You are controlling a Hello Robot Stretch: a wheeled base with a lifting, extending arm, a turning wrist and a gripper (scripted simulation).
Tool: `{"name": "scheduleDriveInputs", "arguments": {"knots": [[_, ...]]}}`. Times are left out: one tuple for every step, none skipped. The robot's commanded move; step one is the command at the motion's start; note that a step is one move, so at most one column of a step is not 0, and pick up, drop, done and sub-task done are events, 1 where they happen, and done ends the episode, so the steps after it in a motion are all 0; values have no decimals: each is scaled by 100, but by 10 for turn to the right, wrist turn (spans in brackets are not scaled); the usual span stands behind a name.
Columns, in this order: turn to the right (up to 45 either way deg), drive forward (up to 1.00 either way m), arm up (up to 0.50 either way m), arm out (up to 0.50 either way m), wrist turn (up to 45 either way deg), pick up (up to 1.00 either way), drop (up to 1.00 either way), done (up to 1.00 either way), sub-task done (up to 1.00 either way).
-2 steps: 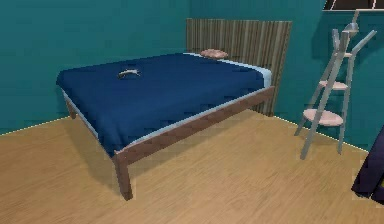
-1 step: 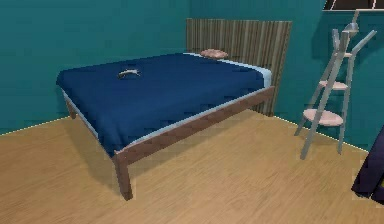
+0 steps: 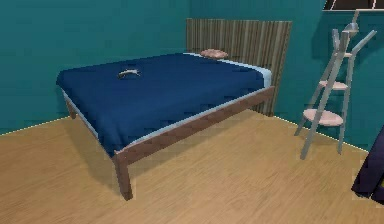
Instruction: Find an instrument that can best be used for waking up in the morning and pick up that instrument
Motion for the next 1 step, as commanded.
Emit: {"name": "scheduleDriveInputs", "arguments": {"knots": [[0,0,0,0,0,0,0,100,0]]}}
